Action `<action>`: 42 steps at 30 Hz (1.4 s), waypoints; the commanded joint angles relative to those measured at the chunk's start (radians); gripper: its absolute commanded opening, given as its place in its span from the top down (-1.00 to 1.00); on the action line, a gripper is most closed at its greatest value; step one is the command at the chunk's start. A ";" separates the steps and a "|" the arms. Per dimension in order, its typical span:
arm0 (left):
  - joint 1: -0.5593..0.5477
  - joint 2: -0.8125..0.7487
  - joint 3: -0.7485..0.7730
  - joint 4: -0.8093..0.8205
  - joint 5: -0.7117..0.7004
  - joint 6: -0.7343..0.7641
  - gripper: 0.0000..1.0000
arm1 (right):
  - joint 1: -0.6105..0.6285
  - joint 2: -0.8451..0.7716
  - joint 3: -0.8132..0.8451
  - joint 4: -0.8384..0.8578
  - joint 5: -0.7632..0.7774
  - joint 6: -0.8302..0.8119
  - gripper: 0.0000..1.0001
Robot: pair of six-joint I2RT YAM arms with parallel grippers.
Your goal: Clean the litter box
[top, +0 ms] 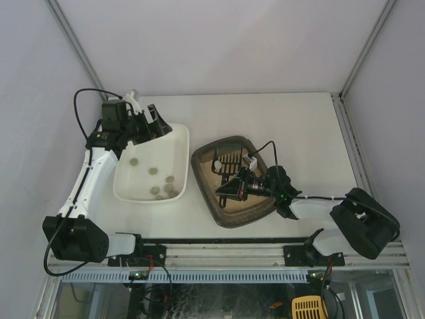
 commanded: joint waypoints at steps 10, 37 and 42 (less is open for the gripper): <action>0.005 -0.028 -0.009 0.016 -0.041 0.019 -0.93 | 0.036 0.141 -0.001 0.355 0.003 0.116 1.00; 0.588 0.096 -0.031 0.058 0.307 -0.318 -0.90 | 0.390 0.845 1.752 -1.930 0.892 -0.881 1.00; 0.589 0.100 -0.039 0.071 0.320 -0.325 -0.88 | 0.446 0.954 1.904 -2.037 1.167 -0.993 1.00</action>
